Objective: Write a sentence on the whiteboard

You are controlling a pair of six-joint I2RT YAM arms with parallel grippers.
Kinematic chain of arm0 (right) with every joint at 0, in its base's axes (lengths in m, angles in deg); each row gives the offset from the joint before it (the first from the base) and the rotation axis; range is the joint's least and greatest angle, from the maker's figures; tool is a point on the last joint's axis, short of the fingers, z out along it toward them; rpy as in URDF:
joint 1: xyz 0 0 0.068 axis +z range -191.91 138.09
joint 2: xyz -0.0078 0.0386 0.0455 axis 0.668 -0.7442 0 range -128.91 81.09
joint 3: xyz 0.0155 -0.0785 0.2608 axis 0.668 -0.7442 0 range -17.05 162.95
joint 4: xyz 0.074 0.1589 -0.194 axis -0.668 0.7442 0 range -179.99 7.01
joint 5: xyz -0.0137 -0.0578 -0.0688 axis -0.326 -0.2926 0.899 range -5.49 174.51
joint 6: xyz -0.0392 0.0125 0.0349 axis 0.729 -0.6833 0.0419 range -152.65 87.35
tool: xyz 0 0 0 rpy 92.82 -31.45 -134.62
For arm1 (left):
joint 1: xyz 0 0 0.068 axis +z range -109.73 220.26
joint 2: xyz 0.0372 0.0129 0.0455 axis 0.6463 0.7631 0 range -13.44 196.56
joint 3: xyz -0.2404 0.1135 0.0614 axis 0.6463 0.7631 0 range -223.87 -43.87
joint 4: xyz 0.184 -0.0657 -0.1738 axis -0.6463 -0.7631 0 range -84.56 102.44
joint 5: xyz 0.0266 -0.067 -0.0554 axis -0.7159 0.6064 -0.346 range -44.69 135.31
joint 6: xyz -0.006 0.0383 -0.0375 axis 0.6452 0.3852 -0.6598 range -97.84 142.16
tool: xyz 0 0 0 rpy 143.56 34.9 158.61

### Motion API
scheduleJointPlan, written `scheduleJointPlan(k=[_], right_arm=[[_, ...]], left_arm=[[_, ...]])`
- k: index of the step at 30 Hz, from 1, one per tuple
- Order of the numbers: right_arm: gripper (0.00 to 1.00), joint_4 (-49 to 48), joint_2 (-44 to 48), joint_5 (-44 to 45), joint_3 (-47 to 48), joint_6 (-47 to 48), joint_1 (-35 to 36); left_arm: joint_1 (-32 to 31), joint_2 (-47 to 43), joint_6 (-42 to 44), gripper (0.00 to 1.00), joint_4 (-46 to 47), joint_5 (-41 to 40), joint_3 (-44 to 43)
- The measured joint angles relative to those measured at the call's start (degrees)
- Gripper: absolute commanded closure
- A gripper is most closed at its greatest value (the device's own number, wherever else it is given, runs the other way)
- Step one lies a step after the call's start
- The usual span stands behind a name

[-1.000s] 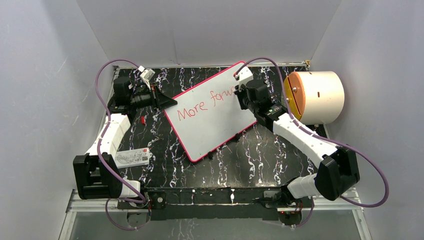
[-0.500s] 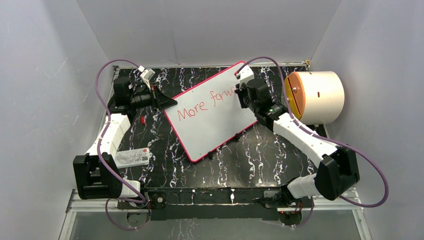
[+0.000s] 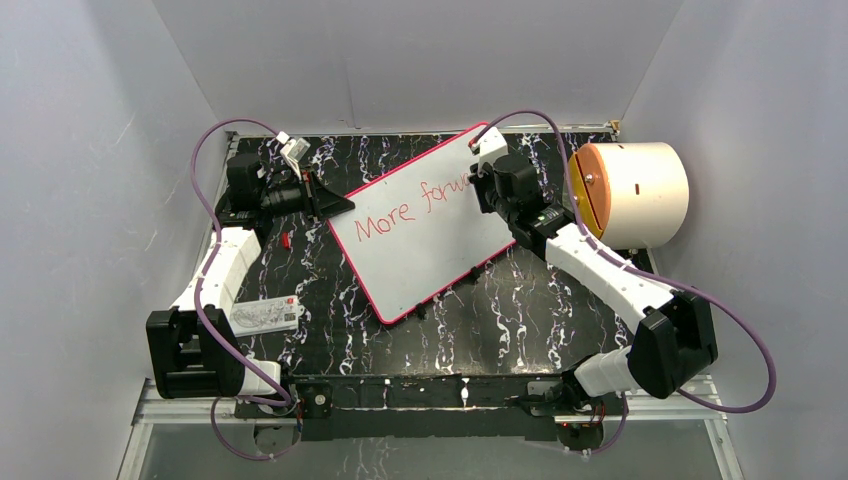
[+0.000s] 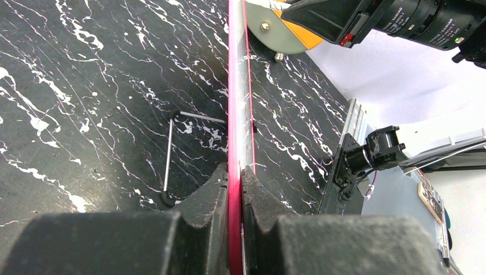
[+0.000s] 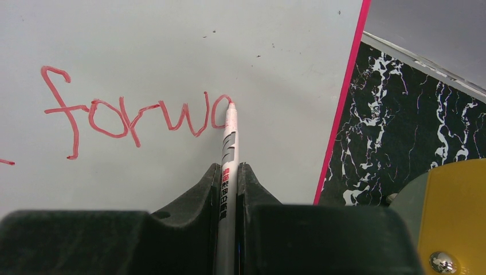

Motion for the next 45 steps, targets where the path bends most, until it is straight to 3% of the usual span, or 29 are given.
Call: scheduleJointPlan(k=[45], right_arm=[[1.00, 2.1, 0.9, 1.4, -1.6, -0.3, -0.1]], left_arm=[[0.0, 0.0, 0.1, 1.00, -0.2, 0.0, 0.0]])
